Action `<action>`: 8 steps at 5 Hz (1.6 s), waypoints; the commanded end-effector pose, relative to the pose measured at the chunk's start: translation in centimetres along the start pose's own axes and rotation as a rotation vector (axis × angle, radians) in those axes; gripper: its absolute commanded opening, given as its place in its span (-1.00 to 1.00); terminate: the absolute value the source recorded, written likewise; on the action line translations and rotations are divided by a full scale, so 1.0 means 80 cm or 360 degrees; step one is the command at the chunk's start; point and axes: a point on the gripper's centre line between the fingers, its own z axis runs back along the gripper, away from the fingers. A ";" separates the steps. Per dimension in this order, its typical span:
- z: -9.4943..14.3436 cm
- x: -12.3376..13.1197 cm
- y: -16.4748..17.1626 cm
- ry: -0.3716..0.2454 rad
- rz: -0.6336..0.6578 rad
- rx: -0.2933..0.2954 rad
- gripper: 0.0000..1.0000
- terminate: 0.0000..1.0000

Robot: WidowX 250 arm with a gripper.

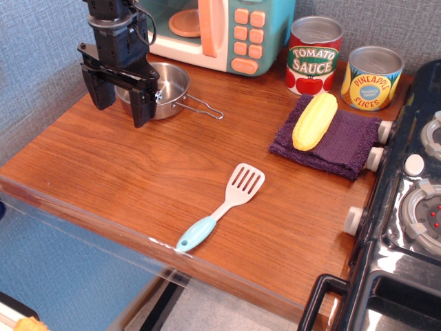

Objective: Put the corn under the pot.

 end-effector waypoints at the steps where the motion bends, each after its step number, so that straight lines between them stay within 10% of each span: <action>1: 0.000 0.000 0.000 0.0000 0.0000 0.0000 1.00 -1.00; 5: 0.068 0.151 -0.203 -0.0364 -0.0487 -0.0232 1.00 -1.00; 8: -0.001 0.145 -0.231 -0.0236 -0.0641 -0.0257 1.00 -1.00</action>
